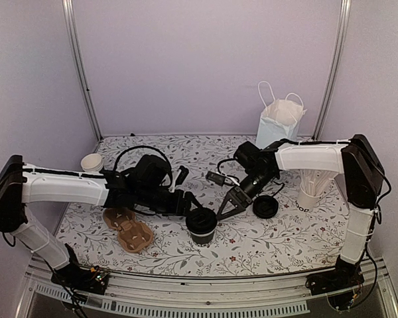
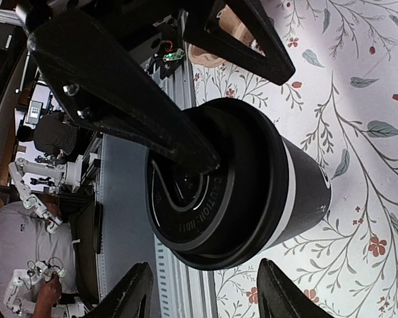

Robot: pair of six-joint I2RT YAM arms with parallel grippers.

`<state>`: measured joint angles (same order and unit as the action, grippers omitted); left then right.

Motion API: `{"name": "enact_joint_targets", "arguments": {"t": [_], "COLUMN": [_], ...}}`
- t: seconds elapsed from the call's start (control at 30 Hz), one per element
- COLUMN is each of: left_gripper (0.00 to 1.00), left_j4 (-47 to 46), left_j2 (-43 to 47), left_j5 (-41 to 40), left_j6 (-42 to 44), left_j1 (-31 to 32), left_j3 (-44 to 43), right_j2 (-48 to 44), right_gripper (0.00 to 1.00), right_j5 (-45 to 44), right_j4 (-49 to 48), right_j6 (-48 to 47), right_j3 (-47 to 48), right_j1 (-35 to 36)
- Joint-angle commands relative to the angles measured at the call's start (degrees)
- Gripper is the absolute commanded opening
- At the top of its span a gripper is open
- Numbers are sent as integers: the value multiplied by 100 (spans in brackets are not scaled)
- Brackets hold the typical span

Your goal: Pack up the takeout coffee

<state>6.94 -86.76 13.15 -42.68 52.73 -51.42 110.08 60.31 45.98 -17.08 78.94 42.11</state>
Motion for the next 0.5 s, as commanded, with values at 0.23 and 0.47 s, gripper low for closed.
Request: {"name": "enact_joint_targets", "arguments": {"t": [0.23,0.47], "left_gripper": [62,55], "left_j4": [-182,-190], "left_j2": [-249,-415], "left_j5": [113,89], "left_j6": [-282,-436], "left_j1": [-6,42], "left_j3": [414,697], "right_j2": [612,927], "right_gripper": [50,43], "right_j5": [-413,-964], "right_j4": [-6,-106], "right_j6": [402,594], "right_j3": [189,-42], "right_j1": [96,96]}}
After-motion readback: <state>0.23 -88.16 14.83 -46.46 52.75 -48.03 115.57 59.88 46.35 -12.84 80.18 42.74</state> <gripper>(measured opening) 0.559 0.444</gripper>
